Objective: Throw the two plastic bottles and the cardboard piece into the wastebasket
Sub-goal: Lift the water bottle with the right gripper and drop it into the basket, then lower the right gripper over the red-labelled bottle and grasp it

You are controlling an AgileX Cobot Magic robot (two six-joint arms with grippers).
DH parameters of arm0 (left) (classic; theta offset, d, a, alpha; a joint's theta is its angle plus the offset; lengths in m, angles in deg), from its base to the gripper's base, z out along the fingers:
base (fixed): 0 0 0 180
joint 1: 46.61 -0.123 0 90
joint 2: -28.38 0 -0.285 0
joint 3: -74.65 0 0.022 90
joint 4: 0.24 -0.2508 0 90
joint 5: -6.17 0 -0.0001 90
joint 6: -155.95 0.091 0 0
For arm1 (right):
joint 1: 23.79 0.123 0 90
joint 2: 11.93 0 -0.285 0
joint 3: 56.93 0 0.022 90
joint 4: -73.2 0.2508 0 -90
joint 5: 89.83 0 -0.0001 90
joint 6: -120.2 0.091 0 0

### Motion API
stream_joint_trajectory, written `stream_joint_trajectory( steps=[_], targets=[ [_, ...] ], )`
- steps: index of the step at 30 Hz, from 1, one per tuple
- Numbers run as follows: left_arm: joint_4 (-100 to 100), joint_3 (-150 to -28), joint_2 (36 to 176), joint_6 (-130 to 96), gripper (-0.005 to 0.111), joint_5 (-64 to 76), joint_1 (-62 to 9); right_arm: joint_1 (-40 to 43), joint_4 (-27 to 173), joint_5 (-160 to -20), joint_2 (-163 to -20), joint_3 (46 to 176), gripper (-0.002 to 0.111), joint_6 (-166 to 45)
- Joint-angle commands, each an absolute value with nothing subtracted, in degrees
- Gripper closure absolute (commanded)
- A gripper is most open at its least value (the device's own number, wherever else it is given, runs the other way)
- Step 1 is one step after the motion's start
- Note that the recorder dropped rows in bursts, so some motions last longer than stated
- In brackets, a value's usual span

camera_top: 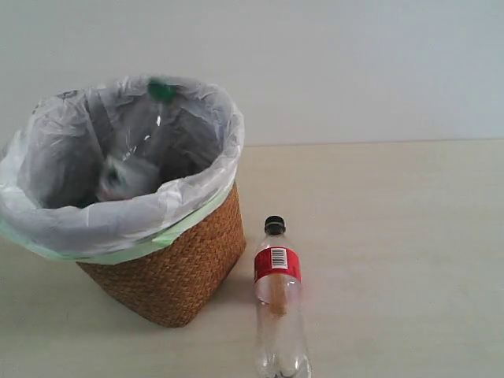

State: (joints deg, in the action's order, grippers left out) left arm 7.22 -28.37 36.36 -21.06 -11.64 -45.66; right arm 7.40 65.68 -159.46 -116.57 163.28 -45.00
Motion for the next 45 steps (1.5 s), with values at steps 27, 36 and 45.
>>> stream_joint_trajectory(
  steps=[27, 36, 45],
  targets=[
    [7.0, -28.1, 36.2, -21.5, 0.103, -11.6, -45.7, 4.2, 79.1, -144.8, -116.4, 121.1, 0.042, -44.3],
    [7.0, -28.1, 36.2, -21.5, 0.103, -11.6, -45.7, 5.2, 94.2, -128.7, -116.4, 106.6, 0.042, -48.3],
    [7.0, -28.1, 36.2, -21.5, 0.103, -11.6, -45.7, 13.8, 96.9, -119.5, -116.4, 103.7, 0.042, -48.2]
  ],
)
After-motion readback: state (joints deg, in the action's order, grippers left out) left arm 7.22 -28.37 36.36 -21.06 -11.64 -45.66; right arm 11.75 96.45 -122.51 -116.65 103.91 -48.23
